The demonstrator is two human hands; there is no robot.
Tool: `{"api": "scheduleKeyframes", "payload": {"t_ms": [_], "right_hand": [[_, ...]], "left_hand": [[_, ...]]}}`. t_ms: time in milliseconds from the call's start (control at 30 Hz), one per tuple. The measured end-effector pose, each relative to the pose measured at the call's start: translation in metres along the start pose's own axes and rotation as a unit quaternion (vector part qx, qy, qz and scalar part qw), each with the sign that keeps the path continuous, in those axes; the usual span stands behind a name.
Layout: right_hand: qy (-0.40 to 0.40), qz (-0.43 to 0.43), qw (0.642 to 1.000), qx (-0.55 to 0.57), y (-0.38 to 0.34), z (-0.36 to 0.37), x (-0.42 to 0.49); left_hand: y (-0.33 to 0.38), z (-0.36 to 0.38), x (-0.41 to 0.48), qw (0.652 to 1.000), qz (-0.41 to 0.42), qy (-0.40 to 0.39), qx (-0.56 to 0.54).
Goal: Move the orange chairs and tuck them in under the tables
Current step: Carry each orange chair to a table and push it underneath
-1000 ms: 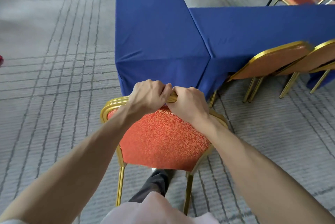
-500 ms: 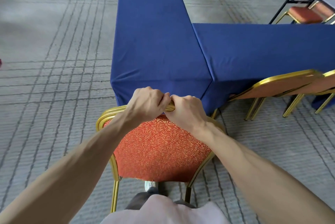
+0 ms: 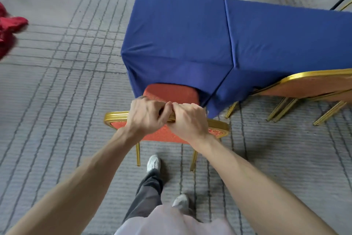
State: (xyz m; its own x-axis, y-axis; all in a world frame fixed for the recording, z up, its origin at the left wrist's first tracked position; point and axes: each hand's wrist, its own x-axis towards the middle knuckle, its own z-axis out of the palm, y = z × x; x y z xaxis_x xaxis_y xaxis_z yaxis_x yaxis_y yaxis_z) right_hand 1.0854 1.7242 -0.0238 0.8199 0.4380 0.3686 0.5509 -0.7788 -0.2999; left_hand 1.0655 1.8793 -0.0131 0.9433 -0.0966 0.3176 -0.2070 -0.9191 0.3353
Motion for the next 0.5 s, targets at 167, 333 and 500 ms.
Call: {"api": "scheduleKeyframes", "payload": {"t_ms": [167,333,500], "right_hand": [[-0.176,0.017,0.984,0.013,0.003,-0.015,0.027],[-0.281,0.038,0.958,0.032,0.005,-0.020,0.039],[-0.437,0.062,0.896,0.051,-0.014,-0.025,0.032]], "left_hand": [[-0.007,0.001,0.011,1.000,0.009,-0.002,0.008],[-0.012,0.002,0.012,0.998,0.043,-0.045,-0.010],[-0.018,0.005,-0.021,0.992,0.102,-0.042,-0.061]]}}
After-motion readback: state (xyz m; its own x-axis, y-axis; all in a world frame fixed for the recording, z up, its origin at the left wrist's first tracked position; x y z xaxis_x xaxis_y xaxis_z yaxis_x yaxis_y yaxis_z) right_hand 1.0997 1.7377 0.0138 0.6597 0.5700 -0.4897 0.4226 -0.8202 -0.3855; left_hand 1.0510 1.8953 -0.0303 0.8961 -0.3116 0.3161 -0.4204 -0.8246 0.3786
